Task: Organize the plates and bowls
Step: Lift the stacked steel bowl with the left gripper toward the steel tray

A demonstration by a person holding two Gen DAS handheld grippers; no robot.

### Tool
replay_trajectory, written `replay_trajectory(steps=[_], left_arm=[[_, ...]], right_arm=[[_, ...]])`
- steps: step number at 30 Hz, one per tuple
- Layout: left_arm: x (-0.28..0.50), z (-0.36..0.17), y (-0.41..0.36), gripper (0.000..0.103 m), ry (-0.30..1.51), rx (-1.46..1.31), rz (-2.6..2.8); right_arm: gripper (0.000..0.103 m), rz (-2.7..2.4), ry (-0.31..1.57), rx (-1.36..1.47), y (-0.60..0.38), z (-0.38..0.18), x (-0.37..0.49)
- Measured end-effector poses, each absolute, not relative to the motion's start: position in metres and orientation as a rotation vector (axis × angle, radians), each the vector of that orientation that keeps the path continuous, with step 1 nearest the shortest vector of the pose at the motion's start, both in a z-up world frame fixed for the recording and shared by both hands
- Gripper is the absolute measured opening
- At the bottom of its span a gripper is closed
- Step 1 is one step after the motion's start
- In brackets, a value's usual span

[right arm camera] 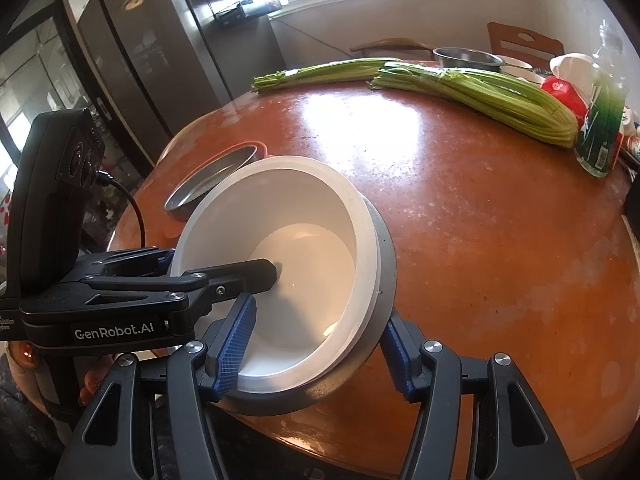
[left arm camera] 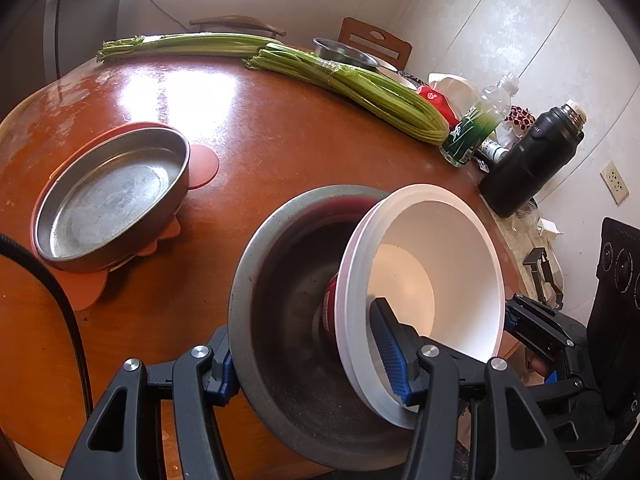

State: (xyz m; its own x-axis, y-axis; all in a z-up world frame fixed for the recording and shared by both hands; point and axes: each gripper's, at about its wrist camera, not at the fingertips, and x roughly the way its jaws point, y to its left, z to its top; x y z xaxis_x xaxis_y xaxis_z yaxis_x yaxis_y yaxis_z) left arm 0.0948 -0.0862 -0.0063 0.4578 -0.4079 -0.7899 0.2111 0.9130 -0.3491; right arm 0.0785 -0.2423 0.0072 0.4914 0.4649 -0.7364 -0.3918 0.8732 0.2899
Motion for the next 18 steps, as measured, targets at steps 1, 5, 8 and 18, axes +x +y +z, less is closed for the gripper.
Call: replay_trajectory(steps=[1,5,8,18], left_arm=[[0.094,-0.005,-0.085,0.056,1.026,-0.214,-0.384],[0.094,-0.001,-0.080,0.056,1.023,-0.224,-0.381],[0.093,0.000,-0.075,0.056,1.018,-0.225,-0.375],[0.091,0.003,-0.053,0.056,1.005,-0.256,-0.354]], right_arm=[[0.063,0.522,0.918,0.083,-0.241,0.009,0.079],[0.063,0.526,0.911,0.080,-0.236,0.013,0.078],[0.063,0.530,0.910,0.076,-0.231,0.015,0.078],[0.063,0.552,0.908,0.041,-0.210,0.022,0.083]])
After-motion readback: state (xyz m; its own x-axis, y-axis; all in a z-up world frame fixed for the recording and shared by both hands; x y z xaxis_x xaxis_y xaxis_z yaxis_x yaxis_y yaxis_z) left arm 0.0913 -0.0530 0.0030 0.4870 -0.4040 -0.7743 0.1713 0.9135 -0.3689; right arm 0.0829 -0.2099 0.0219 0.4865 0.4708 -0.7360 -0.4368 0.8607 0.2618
